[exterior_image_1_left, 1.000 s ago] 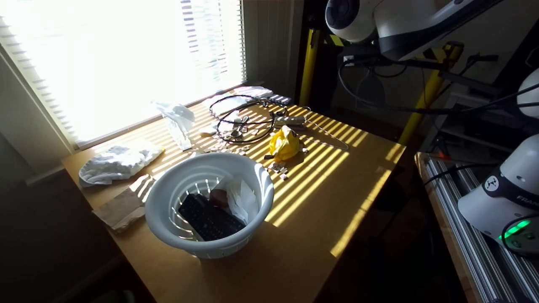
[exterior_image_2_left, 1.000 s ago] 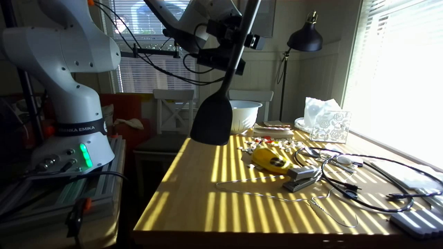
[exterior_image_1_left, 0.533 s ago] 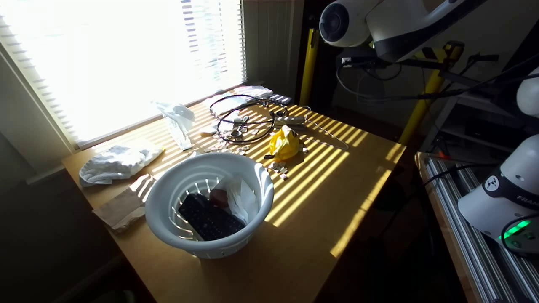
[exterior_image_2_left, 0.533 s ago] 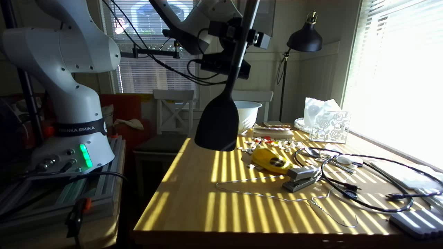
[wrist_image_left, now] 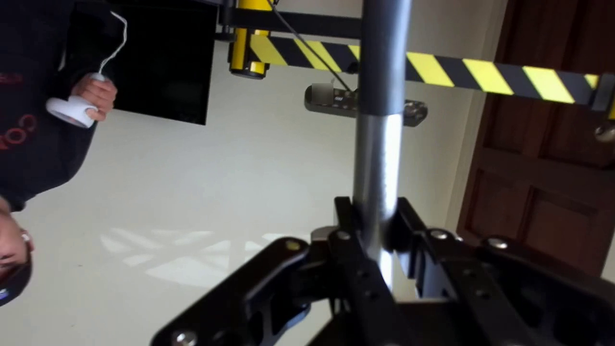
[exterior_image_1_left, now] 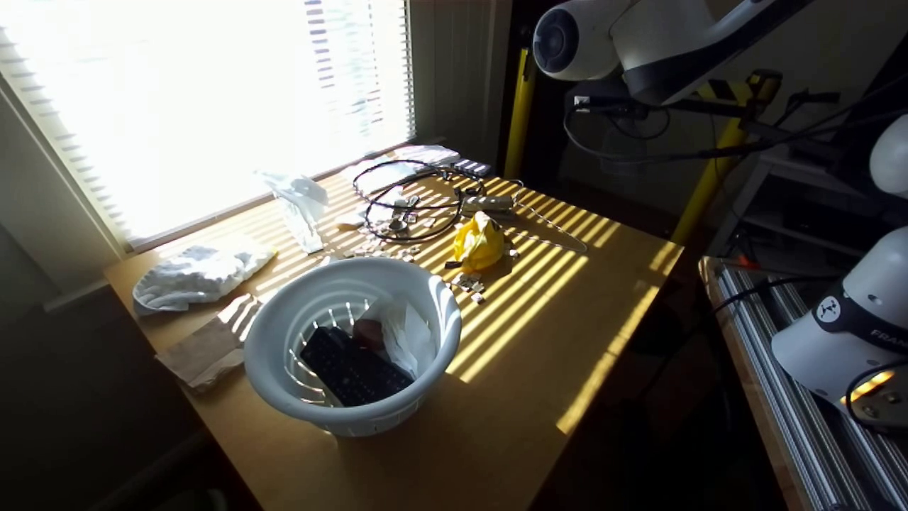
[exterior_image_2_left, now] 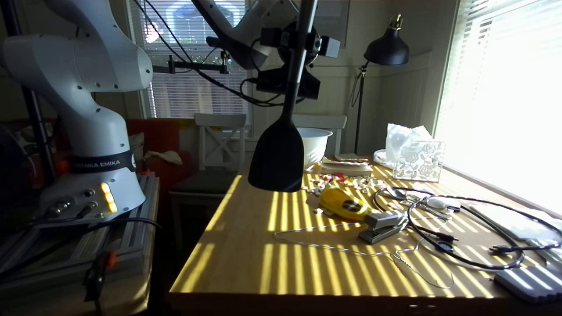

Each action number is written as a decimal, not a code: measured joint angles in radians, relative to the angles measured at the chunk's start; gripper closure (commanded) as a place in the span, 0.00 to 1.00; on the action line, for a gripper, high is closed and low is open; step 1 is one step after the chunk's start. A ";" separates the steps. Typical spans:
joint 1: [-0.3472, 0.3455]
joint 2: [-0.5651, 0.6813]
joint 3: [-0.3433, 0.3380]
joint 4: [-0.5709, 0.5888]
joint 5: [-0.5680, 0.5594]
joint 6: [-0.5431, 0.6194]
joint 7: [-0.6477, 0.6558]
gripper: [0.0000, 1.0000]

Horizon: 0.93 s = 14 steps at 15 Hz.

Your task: Move the black spatula to the right.

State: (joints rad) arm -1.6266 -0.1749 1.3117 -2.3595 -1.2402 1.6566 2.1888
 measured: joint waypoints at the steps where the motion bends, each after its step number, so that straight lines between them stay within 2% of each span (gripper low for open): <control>1: -0.009 0.002 0.031 0.003 0.008 -0.058 0.042 0.94; 4: -0.061 0.020 0.160 0.028 0.025 -0.229 0.139 0.94; 9: -0.215 0.010 0.372 0.089 0.026 -0.246 0.133 0.94; 12: -0.383 -0.081 0.520 0.122 0.053 -0.195 0.112 0.94; 14: -0.532 -0.168 0.657 0.154 0.071 -0.159 0.090 0.94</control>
State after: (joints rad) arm -2.1590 -0.3430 1.9686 -2.2055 -1.1690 1.4973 2.2786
